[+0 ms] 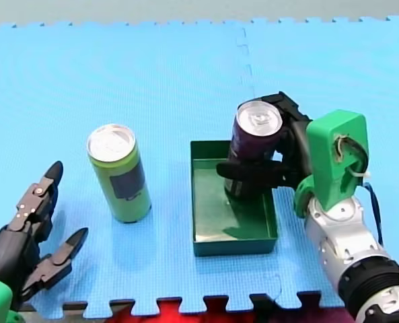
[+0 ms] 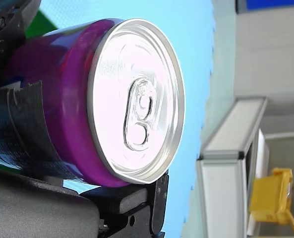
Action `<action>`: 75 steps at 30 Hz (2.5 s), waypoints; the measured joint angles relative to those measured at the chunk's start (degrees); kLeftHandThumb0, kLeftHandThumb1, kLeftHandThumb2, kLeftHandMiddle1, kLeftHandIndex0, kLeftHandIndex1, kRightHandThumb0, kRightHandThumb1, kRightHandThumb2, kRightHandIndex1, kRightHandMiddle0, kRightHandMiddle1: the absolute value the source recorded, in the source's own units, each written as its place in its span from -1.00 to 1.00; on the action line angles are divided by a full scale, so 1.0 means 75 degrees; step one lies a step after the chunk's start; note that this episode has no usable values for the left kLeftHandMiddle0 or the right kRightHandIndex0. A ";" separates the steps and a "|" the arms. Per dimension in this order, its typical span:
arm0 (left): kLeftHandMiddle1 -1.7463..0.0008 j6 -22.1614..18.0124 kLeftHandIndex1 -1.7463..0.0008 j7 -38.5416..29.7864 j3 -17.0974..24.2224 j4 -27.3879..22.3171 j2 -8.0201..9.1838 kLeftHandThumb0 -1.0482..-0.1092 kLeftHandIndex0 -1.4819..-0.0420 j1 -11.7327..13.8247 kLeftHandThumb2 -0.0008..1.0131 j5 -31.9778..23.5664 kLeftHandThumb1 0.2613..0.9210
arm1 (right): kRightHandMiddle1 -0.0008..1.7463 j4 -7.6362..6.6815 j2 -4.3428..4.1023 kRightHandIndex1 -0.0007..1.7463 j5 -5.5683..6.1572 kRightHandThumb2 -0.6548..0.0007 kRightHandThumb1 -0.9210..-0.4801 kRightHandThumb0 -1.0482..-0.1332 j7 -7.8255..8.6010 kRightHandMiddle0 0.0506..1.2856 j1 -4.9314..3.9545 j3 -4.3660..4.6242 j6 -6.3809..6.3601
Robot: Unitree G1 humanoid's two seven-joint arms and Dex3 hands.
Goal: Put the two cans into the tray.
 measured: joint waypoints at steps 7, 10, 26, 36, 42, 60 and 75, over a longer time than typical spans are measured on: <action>1.00 0.0020 1.00 -0.0030 0.0010 0.0002 0.0029 -1.00 0.87 -0.0029 -0.18 -0.0007 1.00 | 1.00 0.0139 0.0008 1.00 -0.0030 1.00 -0.31 0.20 -0.0016 -0.16 -0.0055 -0.0027 -0.0038; 1.00 0.0029 1.00 -0.0032 0.0020 0.0001 0.0041 -1.00 0.87 -0.0039 -0.19 -0.0007 1.00 | 1.00 0.0176 0.0009 1.00 -0.0036 1.00 -0.31 0.19 -0.0016 -0.16 -0.0077 -0.0043 -0.0064; 1.00 -0.0009 1.00 0.0007 0.0028 -0.0057 0.0047 -1.00 0.87 -0.0038 -0.19 0.0016 1.00 | 1.00 0.0262 0.0010 1.00 -0.0045 1.00 -0.31 0.17 0.0047 -0.15 -0.0094 -0.0101 -0.0176; 1.00 -0.0008 1.00 0.0011 0.0029 -0.0114 0.0055 -1.00 0.87 -0.0035 -0.20 0.0013 1.00 | 1.00 0.0279 0.0026 1.00 -0.0045 1.00 -0.30 0.19 0.0079 -0.15 -0.0089 -0.0137 -0.0256; 1.00 -0.0007 1.00 0.0017 0.0023 -0.0155 0.0055 -1.00 0.87 -0.0021 -0.19 0.0014 1.00 | -0.25 0.0277 0.0045 0.23 -0.0043 1.00 0.00 -0.58 0.0061 -0.33 -0.0070 -0.0159 -0.0385; 1.00 -0.0042 1.00 -0.0039 0.0008 -0.0077 0.0054 -1.00 0.87 -0.0049 -0.18 0.0009 1.00 | -1.00 0.0128 -0.0217 -1.00 -0.0672 0.98 -0.08 -0.76 0.0036 -0.90 -0.0052 0.0380 -0.0479; 1.00 -0.0189 1.00 -0.0137 0.0032 0.0167 0.0054 -1.00 0.87 -0.0145 -0.15 -0.0012 1.00 | -1.00 0.0075 -0.0250 -1.00 -0.0686 0.97 -0.26 -0.81 -0.0013 -0.91 -0.0049 0.0477 -0.0397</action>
